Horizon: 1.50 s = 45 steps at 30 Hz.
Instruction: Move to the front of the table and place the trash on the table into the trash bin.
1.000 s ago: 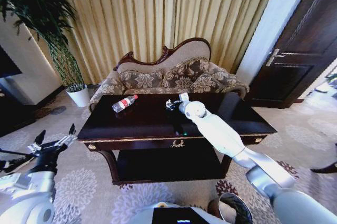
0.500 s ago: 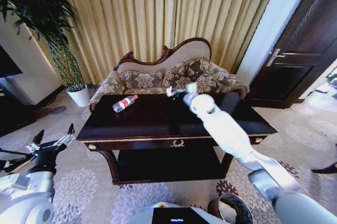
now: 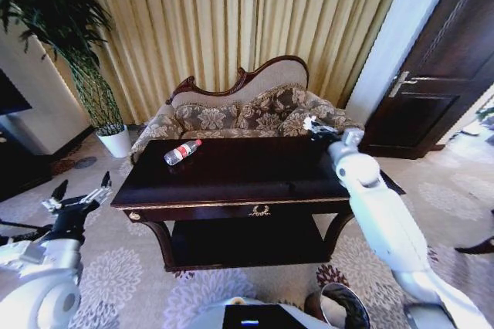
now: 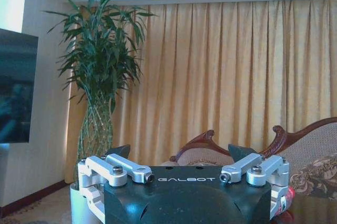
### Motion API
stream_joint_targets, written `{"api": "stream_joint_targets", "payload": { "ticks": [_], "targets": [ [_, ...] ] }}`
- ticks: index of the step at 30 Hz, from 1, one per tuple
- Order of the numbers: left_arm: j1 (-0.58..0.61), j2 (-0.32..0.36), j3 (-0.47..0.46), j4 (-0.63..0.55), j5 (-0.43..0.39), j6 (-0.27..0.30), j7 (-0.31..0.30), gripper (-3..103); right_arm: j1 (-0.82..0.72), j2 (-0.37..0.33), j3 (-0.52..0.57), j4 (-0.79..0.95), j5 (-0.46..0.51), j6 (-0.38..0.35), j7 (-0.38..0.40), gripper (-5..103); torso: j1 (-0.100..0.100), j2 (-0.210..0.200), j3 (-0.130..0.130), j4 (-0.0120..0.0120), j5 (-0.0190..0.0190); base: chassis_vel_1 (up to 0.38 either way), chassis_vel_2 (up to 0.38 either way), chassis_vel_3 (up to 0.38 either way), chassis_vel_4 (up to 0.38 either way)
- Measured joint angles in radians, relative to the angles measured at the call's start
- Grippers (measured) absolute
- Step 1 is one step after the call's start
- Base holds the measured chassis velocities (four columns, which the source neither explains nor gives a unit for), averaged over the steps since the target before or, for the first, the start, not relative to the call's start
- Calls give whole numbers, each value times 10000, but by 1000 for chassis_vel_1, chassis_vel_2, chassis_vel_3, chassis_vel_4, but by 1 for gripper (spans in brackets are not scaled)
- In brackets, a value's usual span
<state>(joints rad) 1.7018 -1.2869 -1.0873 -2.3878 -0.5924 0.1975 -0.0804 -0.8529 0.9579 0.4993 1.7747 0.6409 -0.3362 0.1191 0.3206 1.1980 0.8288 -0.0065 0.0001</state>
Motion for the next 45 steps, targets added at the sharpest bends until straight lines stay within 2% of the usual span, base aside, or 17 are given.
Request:
{"api": "stream_joint_targets", "payload": {
  "ticks": [6, 15, 34, 45],
  "targets": [
    [-209, 83, 78, 388, 10, -61, 35, 100, -1286, -172, 583, 460, 206, 894, -2, 0, 0, 1, 0, -1, 0, 0, 0, 0, 0],
    [-465, 108, 166, 690, 11, -140, 144, 100, -2353, 59, 1037, 1161, 96, 948, -3, 0, 3, -1, 1, 0, -1, 24, -24, -15, 16],
    [-360, 56, 79, 494, 3, -172, 178, 100, -2560, 313, 1048, 1380, -80, 897, -3, 0, -3, 2, -1, 0, -2, 172, -176, -187, 184],
    [-150, -33, 15, 396, 30, -193, 178, 100, -2676, 537, 1034, 1130, -686, 995, -3, 0, -1, 1, 0, -1, -1, 156, -160, -155, 165]
  ]
}}
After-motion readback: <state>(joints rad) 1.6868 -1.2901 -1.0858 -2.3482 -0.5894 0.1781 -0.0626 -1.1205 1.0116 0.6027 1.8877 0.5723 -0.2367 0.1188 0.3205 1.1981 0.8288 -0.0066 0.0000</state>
